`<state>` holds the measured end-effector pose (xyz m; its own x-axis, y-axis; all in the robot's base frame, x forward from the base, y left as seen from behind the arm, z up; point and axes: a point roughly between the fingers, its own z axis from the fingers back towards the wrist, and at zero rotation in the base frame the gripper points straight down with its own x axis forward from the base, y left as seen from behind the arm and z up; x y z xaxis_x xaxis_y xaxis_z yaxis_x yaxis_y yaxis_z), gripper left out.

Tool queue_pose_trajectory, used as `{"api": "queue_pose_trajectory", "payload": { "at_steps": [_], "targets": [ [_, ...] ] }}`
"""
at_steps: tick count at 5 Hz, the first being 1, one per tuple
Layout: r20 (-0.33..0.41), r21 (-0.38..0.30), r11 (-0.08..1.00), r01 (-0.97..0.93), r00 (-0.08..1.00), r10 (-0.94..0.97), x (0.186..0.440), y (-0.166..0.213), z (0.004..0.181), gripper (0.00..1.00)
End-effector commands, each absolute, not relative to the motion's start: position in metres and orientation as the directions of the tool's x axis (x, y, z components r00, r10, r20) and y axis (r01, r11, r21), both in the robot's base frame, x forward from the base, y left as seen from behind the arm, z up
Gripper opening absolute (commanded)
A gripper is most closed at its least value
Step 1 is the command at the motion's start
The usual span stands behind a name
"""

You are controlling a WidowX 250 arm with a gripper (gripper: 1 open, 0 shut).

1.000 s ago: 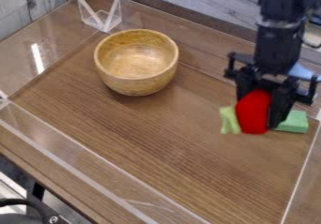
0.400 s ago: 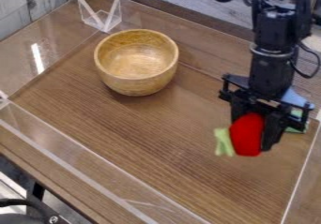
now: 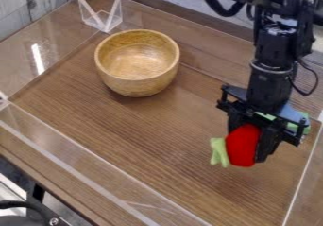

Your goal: Move the red fruit to the right

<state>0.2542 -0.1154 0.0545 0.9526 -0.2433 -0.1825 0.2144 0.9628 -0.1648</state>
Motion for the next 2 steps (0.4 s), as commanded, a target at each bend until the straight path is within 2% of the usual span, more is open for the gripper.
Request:
{"api": "queue_pose_trajectory", "payload": {
  "at_steps": [1,2],
  "targets": [
    [-0.072,-0.142,0.951,0.274,0.955,-0.286,0.267,-0.108,0.091,0.00],
    [-0.054,-0.105,0.957,0.272,0.959,-0.278,0.271,-0.099,0.122,0.00]
  ]
}}
